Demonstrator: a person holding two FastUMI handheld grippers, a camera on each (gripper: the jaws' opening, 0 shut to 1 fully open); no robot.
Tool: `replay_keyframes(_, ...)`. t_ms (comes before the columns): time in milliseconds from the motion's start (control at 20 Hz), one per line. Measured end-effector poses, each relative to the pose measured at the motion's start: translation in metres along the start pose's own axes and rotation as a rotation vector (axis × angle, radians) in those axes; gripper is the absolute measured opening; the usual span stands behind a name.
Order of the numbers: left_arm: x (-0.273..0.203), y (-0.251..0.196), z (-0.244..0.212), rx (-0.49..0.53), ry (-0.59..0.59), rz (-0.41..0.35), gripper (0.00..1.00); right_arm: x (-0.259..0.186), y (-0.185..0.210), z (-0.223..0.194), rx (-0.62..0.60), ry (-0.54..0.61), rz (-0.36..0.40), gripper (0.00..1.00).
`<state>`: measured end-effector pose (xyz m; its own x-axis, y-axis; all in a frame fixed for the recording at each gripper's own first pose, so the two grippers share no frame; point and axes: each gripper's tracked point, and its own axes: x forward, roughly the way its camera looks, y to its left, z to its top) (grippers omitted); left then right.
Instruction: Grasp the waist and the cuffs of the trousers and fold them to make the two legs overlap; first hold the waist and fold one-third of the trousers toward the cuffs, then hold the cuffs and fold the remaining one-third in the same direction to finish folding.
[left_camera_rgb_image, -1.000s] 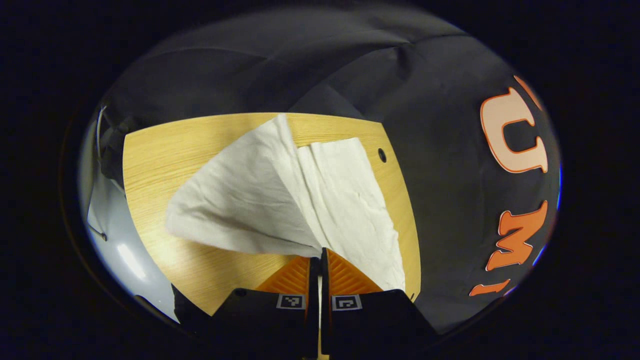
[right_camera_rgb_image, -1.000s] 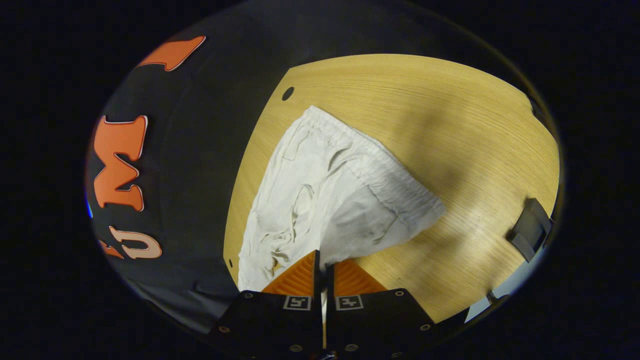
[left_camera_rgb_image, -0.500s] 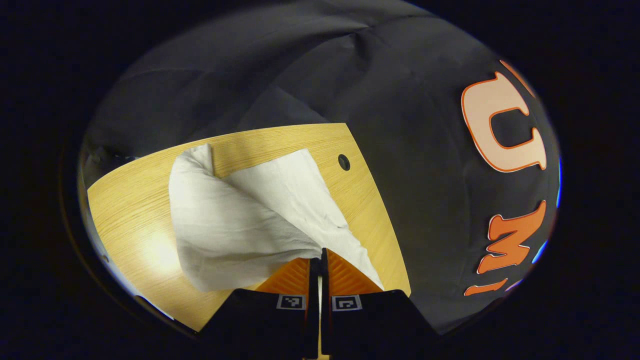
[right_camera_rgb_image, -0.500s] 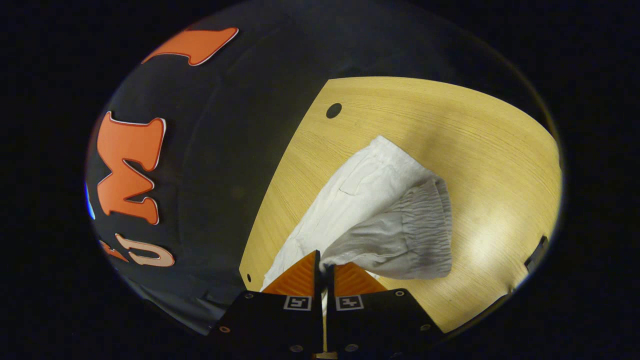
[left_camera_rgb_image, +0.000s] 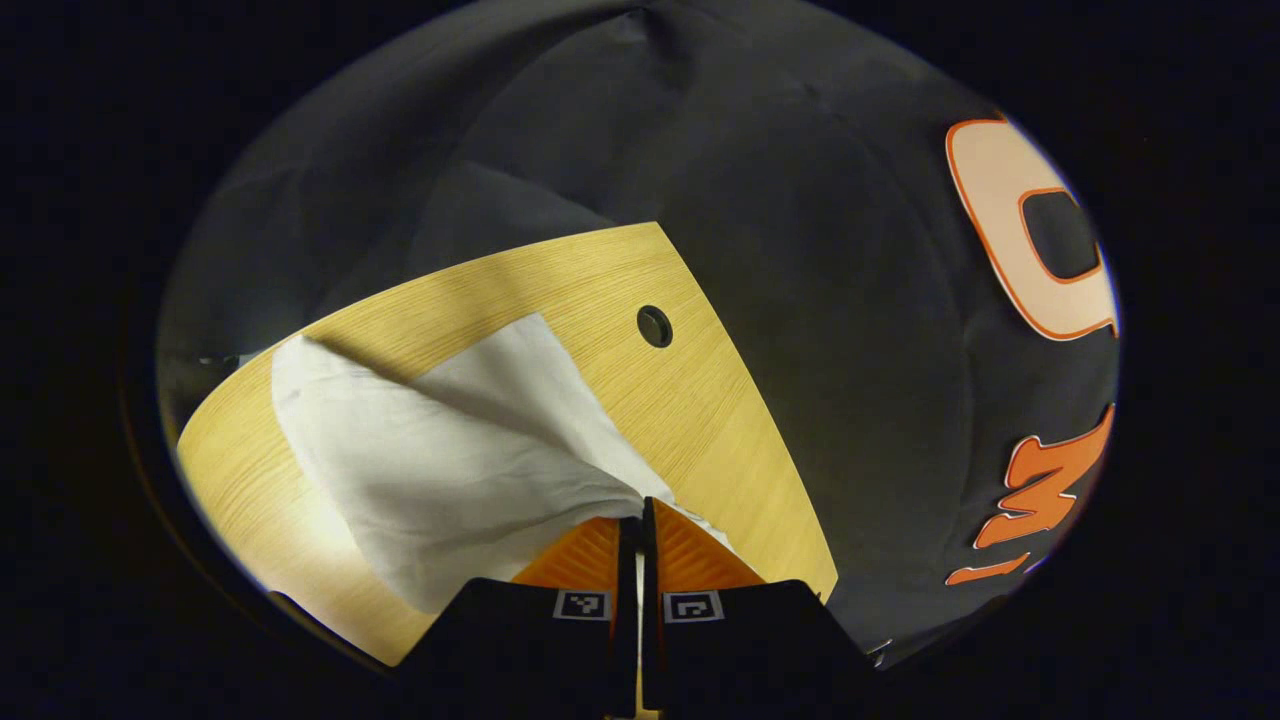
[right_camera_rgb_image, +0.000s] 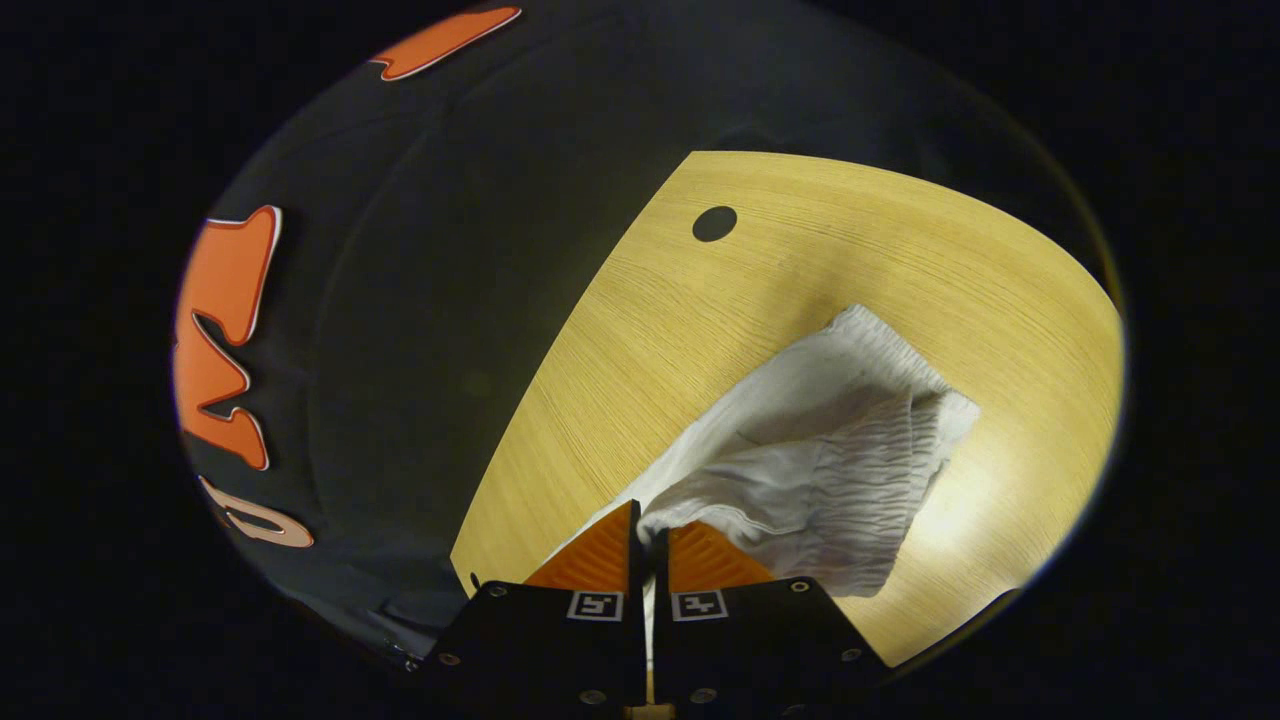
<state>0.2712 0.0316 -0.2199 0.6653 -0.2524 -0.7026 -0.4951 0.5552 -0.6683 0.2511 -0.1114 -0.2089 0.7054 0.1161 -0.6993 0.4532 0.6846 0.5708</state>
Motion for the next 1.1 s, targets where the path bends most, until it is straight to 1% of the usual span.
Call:
replay_keyframes(250,0.043,-0.004,0.019,0.040,0.057,0.024,0.05,0.037,0.000,0.002,0.019,0.015,-0.048,0.04)
replay_keyframes(350,0.063,0.001,0.019,0.058,0.092,0.055,0.05,0.049,0.000,0.000,-0.001,0.028,-0.056,0.04)
replay_keyframes(400,0.070,0.004,0.018,0.070,0.109,0.073,0.05,0.051,-0.004,-0.003,-0.013,0.032,-0.074,0.04)
replay_keyframes(450,0.075,0.007,0.017,0.083,0.116,0.084,0.08,0.054,-0.006,-0.002,-0.020,0.033,-0.085,0.04)
replay_keyframes(500,0.078,0.009,0.016,0.100,0.115,0.094,0.05,0.054,-0.007,-0.002,-0.024,0.029,-0.091,0.09)
replay_keyframes(550,0.077,0.013,0.016,0.118,0.116,0.109,0.08,0.054,-0.008,-0.003,-0.029,0.027,-0.093,0.13)
replay_keyframes(600,0.079,0.014,0.015,0.130,0.119,0.116,0.00,0.052,-0.009,-0.002,-0.033,0.020,-0.087,0.31)
replay_keyframes(650,0.077,0.013,0.016,0.132,0.122,0.108,0.10,0.050,-0.009,-0.003,-0.039,0.010,-0.087,0.45)
replay_keyframes(700,0.075,0.011,0.014,0.133,0.129,0.095,0.23,0.046,-0.009,-0.002,-0.042,0.004,-0.088,0.61)
replay_keyframes(750,0.075,0.011,0.012,0.132,0.135,0.087,0.35,0.041,-0.006,-0.002,-0.044,-0.001,-0.090,0.67)
replay_keyframes(800,0.074,0.008,0.011,0.129,0.138,0.081,0.40,0.036,-0.005,-0.002,-0.052,-0.005,-0.091,0.82)
replay_keyframes(850,0.069,0.008,0.012,0.136,0.141,0.083,0.47,0.032,-0.006,-0.005,-0.063,-0.009,-0.095,0.89)
replay_keyframes(900,0.063,0.008,0.013,0.153,0.145,0.078,0.58,0.028,-0.005,-0.008,-0.070,-0.012,-0.093,0.99)
replay_keyframes(950,0.060,0.007,0.012,0.178,0.147,0.077,0.72,0.021,-0.004,-0.010,-0.071,-0.013,-0.090,0.99)
replay_keyframes(1000,0.044,0.009,0.008,0.216,0.149,0.086,0.86,0.016,-0.002,-0.013,-0.069,-0.015,-0.083,0.99)
replay_keyframes(1050,0.046,0.008,0.013,0.248,0.145,0.086,1.00,0.010,-0.001,-0.017,-0.067,-0.017,-0.076,0.99)
replay_keyframes(1100,0.043,0.006,0.010,0.271,0.145,0.077,0.99,0.004,-0.002,-0.020,-0.066,-0.021,-0.072,0.99)
